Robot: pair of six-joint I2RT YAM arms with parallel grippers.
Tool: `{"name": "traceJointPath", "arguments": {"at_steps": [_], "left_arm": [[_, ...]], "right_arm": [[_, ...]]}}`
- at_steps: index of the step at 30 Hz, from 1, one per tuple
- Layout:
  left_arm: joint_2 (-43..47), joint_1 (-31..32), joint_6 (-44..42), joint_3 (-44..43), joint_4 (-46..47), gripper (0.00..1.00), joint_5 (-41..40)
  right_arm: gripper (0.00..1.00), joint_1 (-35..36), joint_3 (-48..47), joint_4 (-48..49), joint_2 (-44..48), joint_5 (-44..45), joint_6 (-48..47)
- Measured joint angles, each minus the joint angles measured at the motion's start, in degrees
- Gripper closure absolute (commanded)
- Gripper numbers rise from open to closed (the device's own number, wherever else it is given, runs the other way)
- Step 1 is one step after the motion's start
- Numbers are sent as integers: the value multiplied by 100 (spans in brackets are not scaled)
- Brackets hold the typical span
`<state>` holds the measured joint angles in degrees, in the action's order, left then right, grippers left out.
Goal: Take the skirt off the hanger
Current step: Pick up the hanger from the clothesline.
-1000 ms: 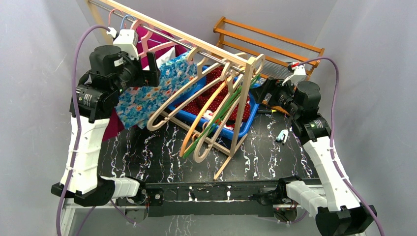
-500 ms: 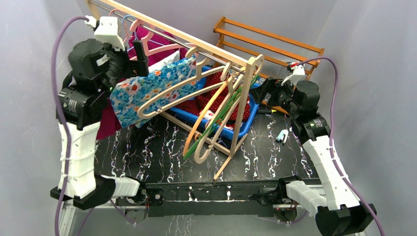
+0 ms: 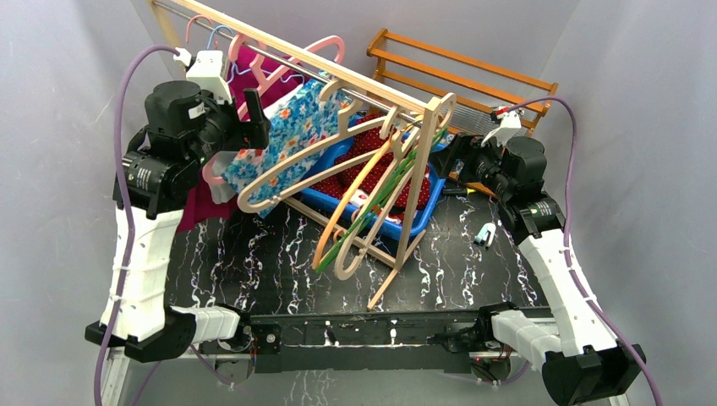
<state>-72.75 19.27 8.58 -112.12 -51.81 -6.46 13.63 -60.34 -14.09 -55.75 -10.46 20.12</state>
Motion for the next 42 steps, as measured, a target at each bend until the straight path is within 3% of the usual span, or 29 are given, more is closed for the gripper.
{"name": "traceJointPath", "arguments": {"at_steps": [3, 9, 18, 23, 30, 32, 34, 35, 42], "left_arm": [[164, 0, 160, 122, -2, 34, 247], [256, 0, 385, 411, 72, 48, 570], [376, -2, 671, 793, 144, 80, 807], [525, -2, 841, 868, 164, 77, 984], [833, 4, 1025, 1113, 212, 41, 1156], [944, 4, 1082, 1228, 208, 21, 1167], [1054, 4, 1145, 1316, 210, 15, 1189], [1106, 4, 1182, 1351, 205, 15, 1204], [1471, 4, 1416, 1528, 258, 46, 1377]], "right_arm": [[2, 0, 0, 2, -13, 0, 2], [2, 0, 0, 2, -13, 2, 2], [1, 0, 0, 2, 11, 2, 20], [2, 0, 0, 2, 70, 7, 50], [2, 0, 0, 2, 96, 24, 59], [2, 0, 0, 2, 96, 24, 61], [2, 0, 0, 2, 96, 22, 63], [1, 0, 0, 2, 96, 22, 63], [2, 0, 2, 2, 111, 20, 74]]}}
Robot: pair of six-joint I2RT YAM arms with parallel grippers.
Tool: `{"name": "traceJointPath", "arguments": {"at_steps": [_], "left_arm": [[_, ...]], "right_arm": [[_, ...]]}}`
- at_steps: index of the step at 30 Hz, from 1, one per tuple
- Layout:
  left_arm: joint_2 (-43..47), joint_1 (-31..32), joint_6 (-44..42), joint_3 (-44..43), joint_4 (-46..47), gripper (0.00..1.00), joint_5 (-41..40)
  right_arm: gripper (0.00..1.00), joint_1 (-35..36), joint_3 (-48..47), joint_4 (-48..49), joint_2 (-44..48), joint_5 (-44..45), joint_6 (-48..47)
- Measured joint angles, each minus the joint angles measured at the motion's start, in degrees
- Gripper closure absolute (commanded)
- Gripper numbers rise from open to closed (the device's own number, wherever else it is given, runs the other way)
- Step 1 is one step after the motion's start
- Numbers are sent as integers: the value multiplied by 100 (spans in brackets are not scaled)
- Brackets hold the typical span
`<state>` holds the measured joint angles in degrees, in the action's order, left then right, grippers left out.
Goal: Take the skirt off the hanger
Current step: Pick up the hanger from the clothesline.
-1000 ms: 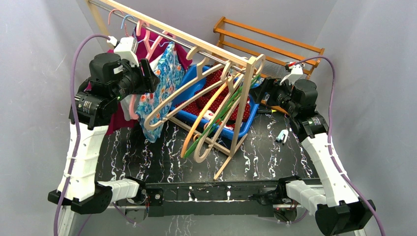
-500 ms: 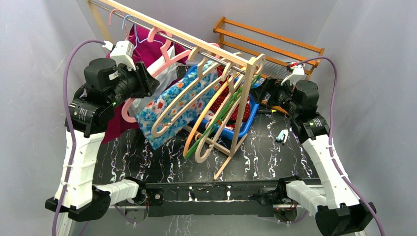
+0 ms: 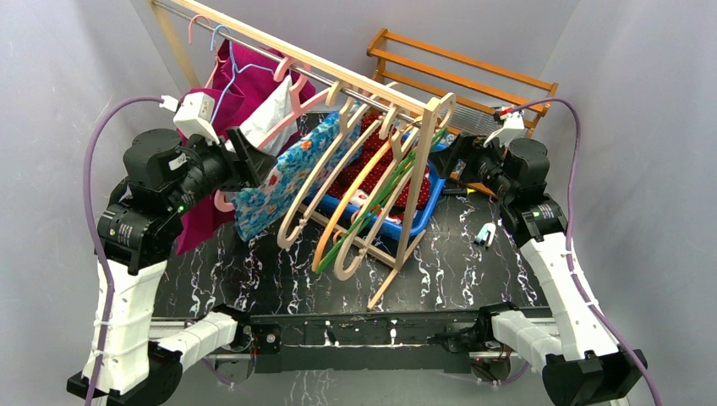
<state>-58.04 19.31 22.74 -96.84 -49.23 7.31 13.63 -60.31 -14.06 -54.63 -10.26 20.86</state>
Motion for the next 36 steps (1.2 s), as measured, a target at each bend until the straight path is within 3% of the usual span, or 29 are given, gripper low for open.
{"name": "traceJointPath", "arguments": {"at_steps": [5, 8, 12, 21, 26, 36], "left_arm": [[39, 0, 118, 61, 101, 63, 249], [35, 0, 138, 107, 129, 80, 367], [35, 0, 101, 114, 125, 81, 485], [181, 0, 83, 332, 149, 73, 645], [153, 0, 81, 459, 214, 94, 741], [-68, 4, 52, 13, 138, 100, 831]], "right_arm": [[2, 0, 0, -2, 61, 2, 0], [2, 0, 2, 0, 81, 2, 0], [2, 0, 22, -2, 92, 4, 15], [2, 0, 22, 0, 103, 2, 17], [2, 0, 22, 0, 103, 2, 22], [2, 0, 22, 0, 103, 0, 26]]}}
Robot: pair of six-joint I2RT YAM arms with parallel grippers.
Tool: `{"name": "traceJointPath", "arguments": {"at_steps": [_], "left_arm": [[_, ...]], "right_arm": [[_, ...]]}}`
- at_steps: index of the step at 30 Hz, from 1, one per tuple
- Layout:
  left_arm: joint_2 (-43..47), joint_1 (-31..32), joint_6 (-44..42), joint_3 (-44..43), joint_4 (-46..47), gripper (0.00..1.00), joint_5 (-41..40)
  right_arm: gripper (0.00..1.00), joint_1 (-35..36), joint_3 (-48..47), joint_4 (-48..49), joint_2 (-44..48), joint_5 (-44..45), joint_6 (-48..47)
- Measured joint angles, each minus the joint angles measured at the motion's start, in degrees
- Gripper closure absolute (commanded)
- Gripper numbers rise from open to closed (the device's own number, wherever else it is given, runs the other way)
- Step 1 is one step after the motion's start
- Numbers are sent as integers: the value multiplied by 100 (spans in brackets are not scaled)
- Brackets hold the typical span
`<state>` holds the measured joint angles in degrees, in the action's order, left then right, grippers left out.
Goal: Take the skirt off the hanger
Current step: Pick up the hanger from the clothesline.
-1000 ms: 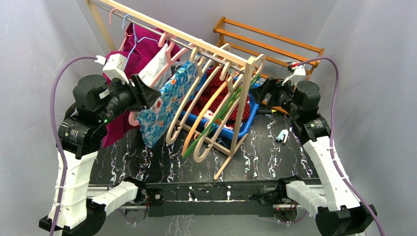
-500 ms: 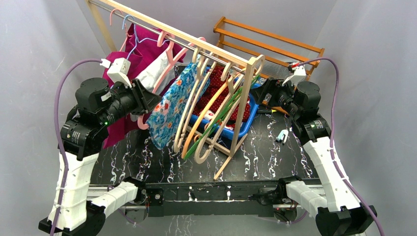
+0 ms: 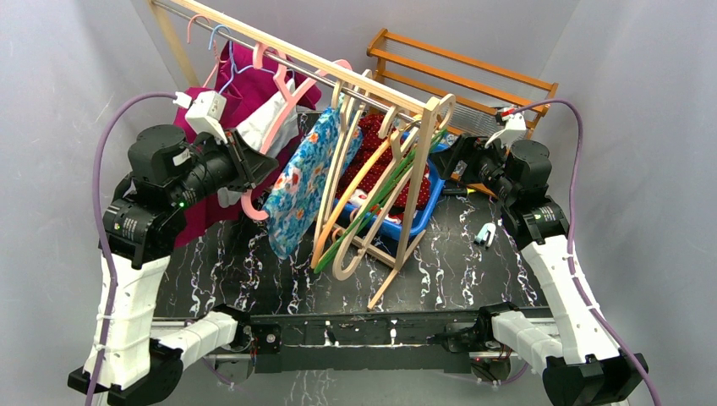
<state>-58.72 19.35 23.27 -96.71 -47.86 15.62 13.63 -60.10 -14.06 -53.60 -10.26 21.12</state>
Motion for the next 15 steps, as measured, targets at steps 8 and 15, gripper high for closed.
{"name": "traceJointPath", "arguments": {"at_steps": [8, 15], "left_arm": [[-763, 0, 487, -1325, -409, 100, 232], [-1137, 0, 1165, -1714, -289, 100, 557]], "right_arm": [[2, 0, -2, 0, -17, -37, 0], [2, 0, -2, 0, -17, -42, 0]]}}
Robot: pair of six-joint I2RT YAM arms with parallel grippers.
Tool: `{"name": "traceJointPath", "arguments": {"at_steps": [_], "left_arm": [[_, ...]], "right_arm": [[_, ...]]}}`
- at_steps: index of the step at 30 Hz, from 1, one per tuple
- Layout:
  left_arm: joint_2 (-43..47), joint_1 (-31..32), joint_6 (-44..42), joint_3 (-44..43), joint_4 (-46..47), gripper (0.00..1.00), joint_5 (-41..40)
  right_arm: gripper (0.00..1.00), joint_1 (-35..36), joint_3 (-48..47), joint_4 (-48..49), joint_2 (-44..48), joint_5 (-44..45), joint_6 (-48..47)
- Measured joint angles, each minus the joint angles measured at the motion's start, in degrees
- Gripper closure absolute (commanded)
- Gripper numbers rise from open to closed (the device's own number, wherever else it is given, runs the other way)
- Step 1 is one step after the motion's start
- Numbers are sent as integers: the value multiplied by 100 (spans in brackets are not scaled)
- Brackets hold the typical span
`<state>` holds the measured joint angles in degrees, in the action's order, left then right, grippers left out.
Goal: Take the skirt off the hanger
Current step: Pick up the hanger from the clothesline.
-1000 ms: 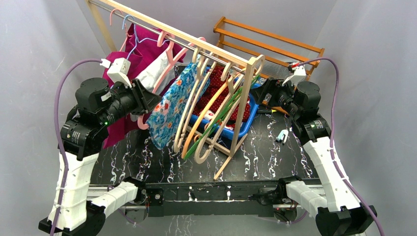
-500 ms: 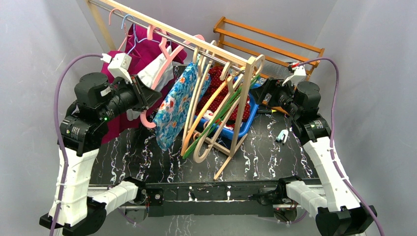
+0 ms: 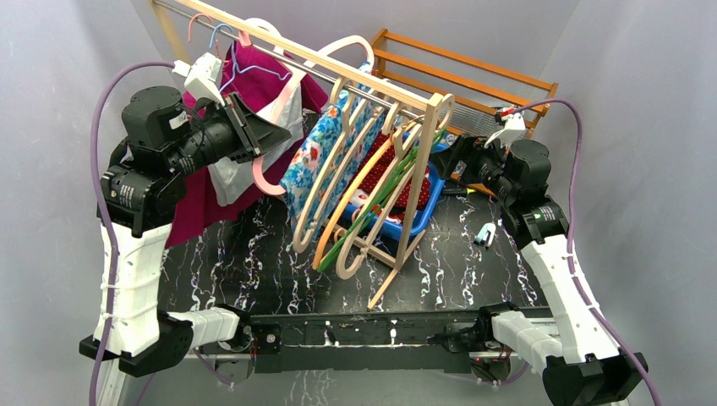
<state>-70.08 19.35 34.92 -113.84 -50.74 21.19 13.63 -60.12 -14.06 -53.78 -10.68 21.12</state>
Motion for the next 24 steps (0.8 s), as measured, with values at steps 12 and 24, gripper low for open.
{"name": "traceJointPath", "arguments": {"at_steps": [12, 24], "left_arm": [[-341, 0, 581, -238, 568, 100, 199], [-358, 0, 841, -66, 1123, 100, -63]], "right_arm": [[2, 0, 0, 0, 13, 0, 0], [2, 0, 0, -2, 17, 9, 13]]}}
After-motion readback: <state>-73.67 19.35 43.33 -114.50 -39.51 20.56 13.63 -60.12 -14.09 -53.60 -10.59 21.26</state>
